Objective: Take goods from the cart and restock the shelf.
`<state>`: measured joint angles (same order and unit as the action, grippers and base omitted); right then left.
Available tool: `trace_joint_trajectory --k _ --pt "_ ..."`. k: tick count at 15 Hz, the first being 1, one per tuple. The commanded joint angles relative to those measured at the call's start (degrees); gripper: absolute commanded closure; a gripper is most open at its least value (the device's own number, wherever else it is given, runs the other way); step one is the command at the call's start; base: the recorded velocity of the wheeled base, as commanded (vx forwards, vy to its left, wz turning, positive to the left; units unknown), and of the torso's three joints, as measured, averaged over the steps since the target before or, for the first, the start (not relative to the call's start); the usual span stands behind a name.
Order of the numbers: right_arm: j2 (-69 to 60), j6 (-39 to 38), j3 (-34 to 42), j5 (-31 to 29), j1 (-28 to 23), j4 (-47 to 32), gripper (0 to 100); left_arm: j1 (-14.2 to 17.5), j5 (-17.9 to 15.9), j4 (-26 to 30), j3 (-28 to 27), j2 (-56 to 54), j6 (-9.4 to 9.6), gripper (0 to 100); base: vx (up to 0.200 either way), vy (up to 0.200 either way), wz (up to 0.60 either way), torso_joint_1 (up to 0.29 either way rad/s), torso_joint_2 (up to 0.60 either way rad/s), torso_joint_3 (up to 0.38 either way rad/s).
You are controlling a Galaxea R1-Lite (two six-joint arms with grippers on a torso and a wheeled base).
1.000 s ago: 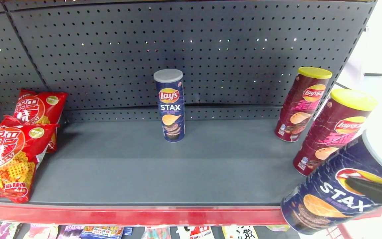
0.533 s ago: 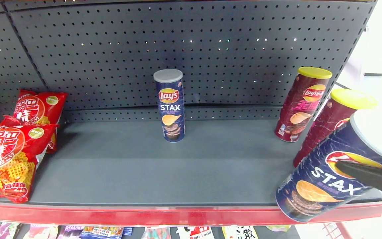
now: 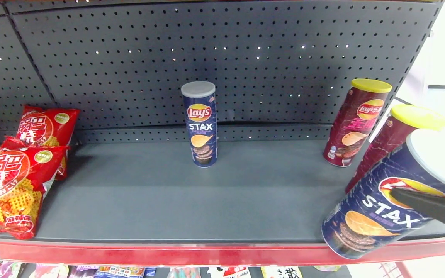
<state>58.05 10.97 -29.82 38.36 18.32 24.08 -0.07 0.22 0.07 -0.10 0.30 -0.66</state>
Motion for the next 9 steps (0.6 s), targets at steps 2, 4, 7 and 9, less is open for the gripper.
trace_joint_trajectory --k 2,4,7,9 --pt "0.0 0.0 0.1 0.0 0.0 0.0 100 0.0 0.0 0.0 0.0 0.0 -0.04 0 0.000 0.000 0.00 0.000 0.00 0.000" --pt "0.0 0.0 0.2 0.0 0.0 0.0 100 -0.1 0.0 0.0 0.0 0.0 -0.04 0 0.000 0.000 0.00 0.000 0.00 0.000" --pt "0.1 0.0 0.4 0.0 0.0 0.0 100 0.0 0.0 0.0 0.0 0.0 -0.04 0 0.000 0.000 0.00 0.000 0.00 0.000" --pt "0.1 0.0 0.7 0.0 0.0 0.0 100 0.0 0.0 0.0 0.0 0.0 0.04 0 0.000 0.000 0.00 0.000 0.00 0.000"
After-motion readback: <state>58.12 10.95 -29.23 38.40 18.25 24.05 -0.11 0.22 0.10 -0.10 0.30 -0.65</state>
